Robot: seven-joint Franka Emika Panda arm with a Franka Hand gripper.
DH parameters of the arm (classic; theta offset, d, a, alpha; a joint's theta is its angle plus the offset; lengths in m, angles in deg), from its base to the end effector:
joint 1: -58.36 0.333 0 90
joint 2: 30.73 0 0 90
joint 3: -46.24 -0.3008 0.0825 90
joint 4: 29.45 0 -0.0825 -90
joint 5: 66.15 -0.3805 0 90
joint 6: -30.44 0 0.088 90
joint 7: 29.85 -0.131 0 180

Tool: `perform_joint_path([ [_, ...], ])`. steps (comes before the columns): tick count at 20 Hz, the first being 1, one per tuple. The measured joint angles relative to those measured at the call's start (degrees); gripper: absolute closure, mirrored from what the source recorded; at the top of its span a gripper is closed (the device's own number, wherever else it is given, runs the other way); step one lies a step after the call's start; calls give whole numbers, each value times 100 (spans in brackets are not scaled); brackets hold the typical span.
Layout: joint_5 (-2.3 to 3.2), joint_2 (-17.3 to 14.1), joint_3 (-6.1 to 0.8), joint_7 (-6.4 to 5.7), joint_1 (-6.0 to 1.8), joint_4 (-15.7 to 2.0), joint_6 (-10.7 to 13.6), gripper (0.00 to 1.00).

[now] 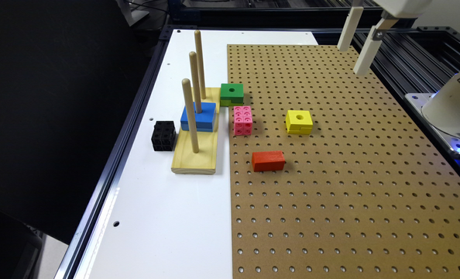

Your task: Pick up pink block.

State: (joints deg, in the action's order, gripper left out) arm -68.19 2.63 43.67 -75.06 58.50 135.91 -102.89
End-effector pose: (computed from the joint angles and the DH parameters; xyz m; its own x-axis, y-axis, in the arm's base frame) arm 0.3322 0.0139 0.3072 0.7156 -0.6983 0.0149 -0.6981 -0.7158 -0.0176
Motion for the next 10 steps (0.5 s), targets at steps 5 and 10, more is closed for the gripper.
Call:
perform_joint_path([
  [5, 0, -13, 0, 0, 1, -20, -95, 0],
  [10, 0, -256, 0, 0, 1, -207, -242, 0],
])
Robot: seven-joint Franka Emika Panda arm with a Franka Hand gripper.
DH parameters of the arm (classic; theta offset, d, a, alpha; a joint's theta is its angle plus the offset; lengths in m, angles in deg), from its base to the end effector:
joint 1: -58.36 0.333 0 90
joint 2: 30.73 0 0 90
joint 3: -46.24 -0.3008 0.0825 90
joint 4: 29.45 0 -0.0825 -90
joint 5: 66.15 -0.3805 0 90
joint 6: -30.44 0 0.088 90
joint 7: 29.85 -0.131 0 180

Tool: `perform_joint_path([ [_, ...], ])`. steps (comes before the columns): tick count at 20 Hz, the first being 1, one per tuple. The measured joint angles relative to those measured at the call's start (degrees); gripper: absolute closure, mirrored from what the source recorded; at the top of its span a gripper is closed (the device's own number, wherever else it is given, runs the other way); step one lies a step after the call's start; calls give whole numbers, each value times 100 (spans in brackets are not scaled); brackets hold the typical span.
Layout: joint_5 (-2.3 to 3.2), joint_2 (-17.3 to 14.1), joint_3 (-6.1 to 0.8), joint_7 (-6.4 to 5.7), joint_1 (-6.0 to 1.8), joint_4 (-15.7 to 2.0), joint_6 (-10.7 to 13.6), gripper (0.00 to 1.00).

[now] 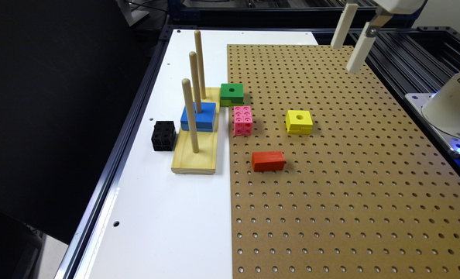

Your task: Pick up pink block.

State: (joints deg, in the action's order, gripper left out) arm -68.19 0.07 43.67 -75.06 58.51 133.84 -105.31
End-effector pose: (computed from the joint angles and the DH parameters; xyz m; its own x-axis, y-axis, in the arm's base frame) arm 0.3481 0.0149 0.3115 0.7154 -0.6977 0.0376 -0.6964 -0.7164 -0.0425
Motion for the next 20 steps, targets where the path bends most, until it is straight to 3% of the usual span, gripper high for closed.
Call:
perform_joint_path([
  [3, 0, -323, 0, 0, -1, -235, -109, 0],
  [10, 0, -1363, 0, 0, -20, -1039, -244, 0],
  [12, 0, -1497, 0, 0, -23, -1135, -244, 0],
  [20, 6, -1524, 0, 0, -70, -1213, -244, 0],
])
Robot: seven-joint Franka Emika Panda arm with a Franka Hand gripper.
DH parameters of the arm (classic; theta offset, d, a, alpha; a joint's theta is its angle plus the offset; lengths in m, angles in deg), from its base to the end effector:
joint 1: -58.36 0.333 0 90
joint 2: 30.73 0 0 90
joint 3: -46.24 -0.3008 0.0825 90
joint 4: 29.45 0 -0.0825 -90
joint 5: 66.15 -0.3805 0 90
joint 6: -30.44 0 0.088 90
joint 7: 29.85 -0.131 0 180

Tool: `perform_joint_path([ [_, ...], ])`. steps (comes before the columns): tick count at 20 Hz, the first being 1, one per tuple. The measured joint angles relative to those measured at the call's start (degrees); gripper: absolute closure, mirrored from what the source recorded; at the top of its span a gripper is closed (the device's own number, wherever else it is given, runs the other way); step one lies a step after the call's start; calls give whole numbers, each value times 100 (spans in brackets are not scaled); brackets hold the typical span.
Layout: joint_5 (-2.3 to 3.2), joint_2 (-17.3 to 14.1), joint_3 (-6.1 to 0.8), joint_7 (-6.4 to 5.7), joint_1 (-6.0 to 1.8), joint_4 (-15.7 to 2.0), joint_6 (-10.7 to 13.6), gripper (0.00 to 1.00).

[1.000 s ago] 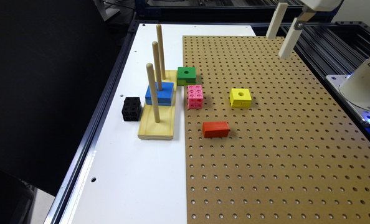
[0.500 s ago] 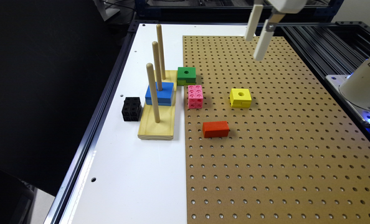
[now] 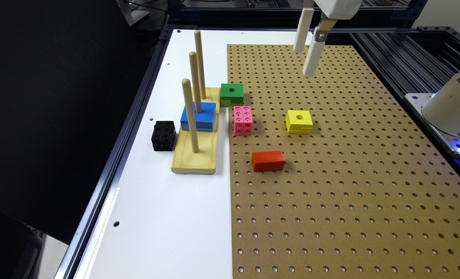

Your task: Pick up pink block.

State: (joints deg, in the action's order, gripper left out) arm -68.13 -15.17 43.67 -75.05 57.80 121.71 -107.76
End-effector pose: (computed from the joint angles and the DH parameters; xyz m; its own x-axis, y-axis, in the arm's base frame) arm 0.4176 0.0144 0.3038 0.7101 -0.7037 0.0232 -0.7027 -0.7104 -0.0406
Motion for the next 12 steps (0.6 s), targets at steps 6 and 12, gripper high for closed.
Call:
perform_joint_path([
  [6, 0, -158, 0, 0, -4, -180, 0, 0],
  [12, 0, -431, 0, 0, -4, -441, 0, 0],
])
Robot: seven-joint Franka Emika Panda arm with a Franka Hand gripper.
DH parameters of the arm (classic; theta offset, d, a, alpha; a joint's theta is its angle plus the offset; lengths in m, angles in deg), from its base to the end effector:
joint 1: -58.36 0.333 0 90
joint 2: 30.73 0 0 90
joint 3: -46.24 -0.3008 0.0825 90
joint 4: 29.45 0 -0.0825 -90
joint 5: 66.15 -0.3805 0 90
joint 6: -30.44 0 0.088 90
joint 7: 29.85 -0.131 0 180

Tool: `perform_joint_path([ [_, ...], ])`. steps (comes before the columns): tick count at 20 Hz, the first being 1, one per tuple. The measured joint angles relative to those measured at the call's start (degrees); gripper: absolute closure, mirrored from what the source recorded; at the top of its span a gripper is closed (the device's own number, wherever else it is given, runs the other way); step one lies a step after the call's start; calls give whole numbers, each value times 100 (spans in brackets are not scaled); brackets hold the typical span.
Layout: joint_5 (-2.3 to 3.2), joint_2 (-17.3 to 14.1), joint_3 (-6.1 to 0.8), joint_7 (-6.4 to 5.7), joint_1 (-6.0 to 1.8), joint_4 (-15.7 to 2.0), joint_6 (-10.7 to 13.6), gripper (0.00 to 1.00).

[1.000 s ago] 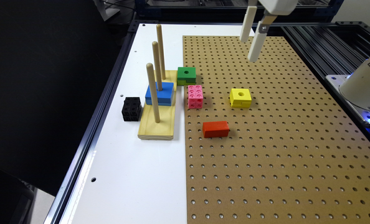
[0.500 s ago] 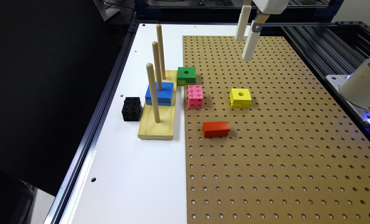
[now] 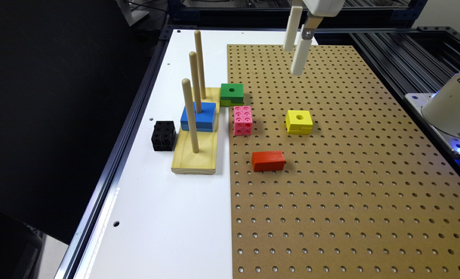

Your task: Pick up pink block.

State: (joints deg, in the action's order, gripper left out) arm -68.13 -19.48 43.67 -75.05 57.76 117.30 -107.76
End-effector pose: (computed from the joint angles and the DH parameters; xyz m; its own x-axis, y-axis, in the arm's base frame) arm 0.4416 0.0153 0.3038 0.7101 -0.7037 0.0220 -0.7025 -0.7103 -0.0441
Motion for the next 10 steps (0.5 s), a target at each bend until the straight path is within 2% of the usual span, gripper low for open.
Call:
perform_joint_path([
  [10, 2, -504, 0, 0, 0, -509, 0, 0],
])
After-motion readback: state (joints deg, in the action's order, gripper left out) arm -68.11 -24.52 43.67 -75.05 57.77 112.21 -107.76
